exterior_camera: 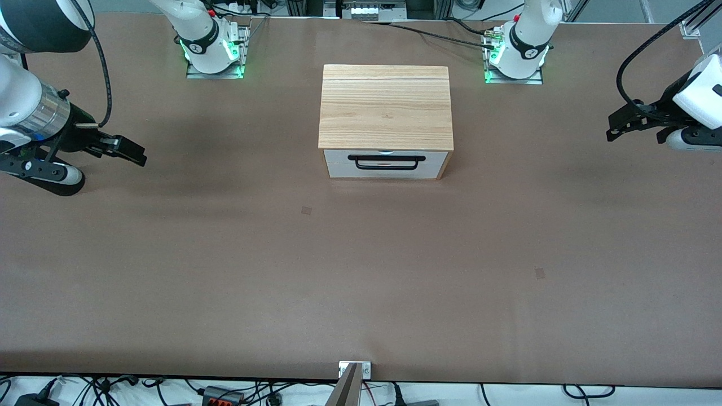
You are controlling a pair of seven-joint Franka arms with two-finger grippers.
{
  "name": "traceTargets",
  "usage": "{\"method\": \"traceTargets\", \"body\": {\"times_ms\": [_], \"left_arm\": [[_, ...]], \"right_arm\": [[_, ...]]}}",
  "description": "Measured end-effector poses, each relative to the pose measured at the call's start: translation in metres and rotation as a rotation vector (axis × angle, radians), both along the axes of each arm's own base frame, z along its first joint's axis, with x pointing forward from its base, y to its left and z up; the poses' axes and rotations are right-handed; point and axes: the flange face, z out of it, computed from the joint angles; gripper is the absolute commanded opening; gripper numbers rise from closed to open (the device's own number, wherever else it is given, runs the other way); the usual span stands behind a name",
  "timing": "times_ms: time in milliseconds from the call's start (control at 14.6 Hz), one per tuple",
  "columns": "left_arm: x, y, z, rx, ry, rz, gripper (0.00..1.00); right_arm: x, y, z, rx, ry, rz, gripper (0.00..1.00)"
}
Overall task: Pull top drawer with both arms simultaneously
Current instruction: 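Move the right gripper and the left gripper toward the drawer handle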
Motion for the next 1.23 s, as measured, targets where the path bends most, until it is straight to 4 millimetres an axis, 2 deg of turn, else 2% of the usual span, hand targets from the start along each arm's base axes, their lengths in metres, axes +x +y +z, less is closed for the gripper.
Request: {"method": "traceTargets", "body": {"times_ms": [549, 823, 960, 1234], "left_arm": [[-0.004, -0.012, 0.005, 0.004, 0.023, 0.045, 1.00], [-0.007, -0.016, 0.000, -0.022, 0.063, 0.044, 1.00], [-0.006, -0.025, -0.010, -0.096, 0.108, 0.041, 1.00], [0.005, -0.050, -0.047, -0.305, 0.224, -0.028, 1.00]], "right_arm": [[0.000, 0.000, 0.000, 0.000, 0.000, 0.000, 1.00], [0.000, 0.000, 0.000, 0.000, 0.000, 0.000, 1.00], [0.000, 0.000, 0.000, 0.000, 0.000, 0.000, 1.00], [0.000, 0.000, 0.000, 0.000, 0.000, -0.001, 1.00]]}}
